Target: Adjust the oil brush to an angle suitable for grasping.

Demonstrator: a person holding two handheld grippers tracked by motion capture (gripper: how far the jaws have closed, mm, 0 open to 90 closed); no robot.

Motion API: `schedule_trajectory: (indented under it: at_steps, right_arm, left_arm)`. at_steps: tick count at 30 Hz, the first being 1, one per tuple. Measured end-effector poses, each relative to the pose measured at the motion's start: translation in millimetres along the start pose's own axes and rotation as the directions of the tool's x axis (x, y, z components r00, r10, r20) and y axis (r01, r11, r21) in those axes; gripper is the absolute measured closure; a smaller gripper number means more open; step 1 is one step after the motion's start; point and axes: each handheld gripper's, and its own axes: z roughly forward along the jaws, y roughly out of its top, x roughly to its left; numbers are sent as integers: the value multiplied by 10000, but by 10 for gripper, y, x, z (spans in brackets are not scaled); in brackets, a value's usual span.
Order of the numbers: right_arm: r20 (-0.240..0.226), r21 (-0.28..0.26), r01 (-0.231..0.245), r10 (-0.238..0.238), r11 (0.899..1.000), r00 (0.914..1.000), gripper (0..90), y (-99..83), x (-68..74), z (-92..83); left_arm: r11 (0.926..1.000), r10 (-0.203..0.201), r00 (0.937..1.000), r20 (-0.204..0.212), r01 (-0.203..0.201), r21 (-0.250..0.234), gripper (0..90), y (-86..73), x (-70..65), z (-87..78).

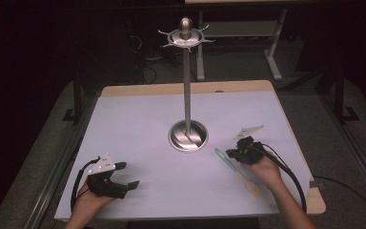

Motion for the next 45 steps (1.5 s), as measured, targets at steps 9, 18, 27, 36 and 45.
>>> schedule_trajectory:
  at_steps: [9,18,27,36,45]
  right_arm:
    - [-369,214,-168,176,9996,9992,899,-340,165,-232]
    - [-222,743,-93,110,9972,9997,899,-556,323,-308]
    - [249,1118,466,-496,9926,9985,900,-533,353,-318]
    - [642,1207,370,-450,9920,9969,900,-527,235,-333]
    - [757,1143,255,-343,9931,9965,900,-517,62,-337]
  left_arm:
    - [10000,-11,10000,39,11,-4,124,4,-16,19]
    - [10000,17,10000,47,-18,18,124,1,-17,24]
    - [10000,-32,10000,26,32,-10,124,2,-18,20]
    - [10000,3,10000,23,-3,11,124,3,-16,17]
    - [10000,-36,10000,18,36,7,124,5,-18,27]
